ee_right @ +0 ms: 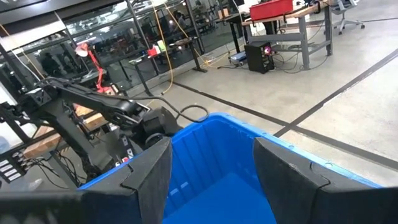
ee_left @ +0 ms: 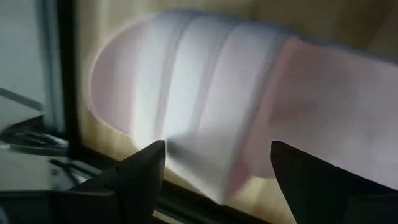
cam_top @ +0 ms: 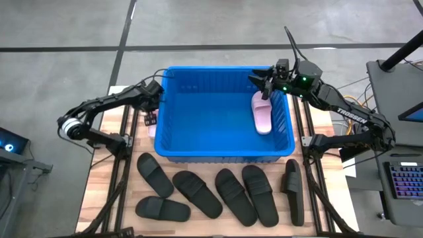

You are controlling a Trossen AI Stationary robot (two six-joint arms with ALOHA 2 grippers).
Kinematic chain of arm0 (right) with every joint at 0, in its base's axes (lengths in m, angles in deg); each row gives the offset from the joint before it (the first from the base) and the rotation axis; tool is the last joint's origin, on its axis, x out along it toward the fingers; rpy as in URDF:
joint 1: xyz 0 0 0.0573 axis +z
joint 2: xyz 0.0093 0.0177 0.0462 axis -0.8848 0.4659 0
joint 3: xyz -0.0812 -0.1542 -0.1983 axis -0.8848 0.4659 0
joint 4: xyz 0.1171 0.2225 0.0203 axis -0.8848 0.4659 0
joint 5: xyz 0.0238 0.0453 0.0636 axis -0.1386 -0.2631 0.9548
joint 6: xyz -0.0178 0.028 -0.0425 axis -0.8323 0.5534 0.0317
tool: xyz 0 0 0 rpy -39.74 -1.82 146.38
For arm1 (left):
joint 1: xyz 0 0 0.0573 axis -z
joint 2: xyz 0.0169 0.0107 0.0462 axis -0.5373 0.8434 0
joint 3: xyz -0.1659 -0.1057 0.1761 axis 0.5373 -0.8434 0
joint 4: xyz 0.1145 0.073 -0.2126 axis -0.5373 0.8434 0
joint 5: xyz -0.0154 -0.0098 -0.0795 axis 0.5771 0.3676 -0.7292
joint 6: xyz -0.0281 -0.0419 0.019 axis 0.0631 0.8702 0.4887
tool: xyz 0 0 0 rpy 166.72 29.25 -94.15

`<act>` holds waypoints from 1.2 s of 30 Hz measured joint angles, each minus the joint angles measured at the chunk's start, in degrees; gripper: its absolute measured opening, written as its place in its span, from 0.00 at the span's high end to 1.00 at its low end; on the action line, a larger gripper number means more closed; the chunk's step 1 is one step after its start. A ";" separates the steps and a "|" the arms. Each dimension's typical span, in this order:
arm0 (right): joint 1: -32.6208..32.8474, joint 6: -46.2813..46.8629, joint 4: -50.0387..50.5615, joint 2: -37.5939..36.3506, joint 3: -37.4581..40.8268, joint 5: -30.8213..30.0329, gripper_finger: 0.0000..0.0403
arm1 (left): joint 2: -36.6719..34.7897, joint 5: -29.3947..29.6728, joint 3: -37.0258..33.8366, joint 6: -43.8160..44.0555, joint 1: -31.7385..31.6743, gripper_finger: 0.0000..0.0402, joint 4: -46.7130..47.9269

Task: Pick and place slides into bin
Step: Put the pink slide into the blue bin

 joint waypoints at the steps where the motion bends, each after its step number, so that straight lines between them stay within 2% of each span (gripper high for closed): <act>1: -0.01 0.01 0.00 0.00 0.00 -0.01 0.47 | 0.94 0.79 0.00 0.53 0.01 0.32 -0.88; 7: -0.02 0.22 -0.07 0.00 0.00 -0.02 0.47 | 3.46 5.29 0.14 5.68 -0.02 0.32 -6.69; 14: 0.00 0.22 -0.13 0.00 0.00 -0.02 0.47 | 3.33 5.40 -0.14 4.61 -0.30 0.32 -10.52; 17: -0.02 0.22 -0.15 0.00 0.00 -0.04 0.47 | 4.05 5.22 -0.31 4.54 -0.39 0.36 -10.96; 24: -0.01 0.22 -0.17 0.00 0.00 -0.04 0.47 | 8.77 4.66 -0.33 5.75 -0.68 0.57 -11.99; 28: -0.02 1.59 -0.22 0.00 0.00 -0.04 0.47 | 10.37 6.71 0.15 5.71 -0.72 0.71 -12.84; 34: -0.01 2.16 -0.24 0.00 0.00 -0.07 0.47 | 8.06 7.20 0.50 5.36 -0.76 0.95 -12.64; 36: -0.02 2.16 -0.24 0.00 0.00 -0.07 0.47 | 6.28 7.26 0.50 5.36 -0.76 0.98 -12.58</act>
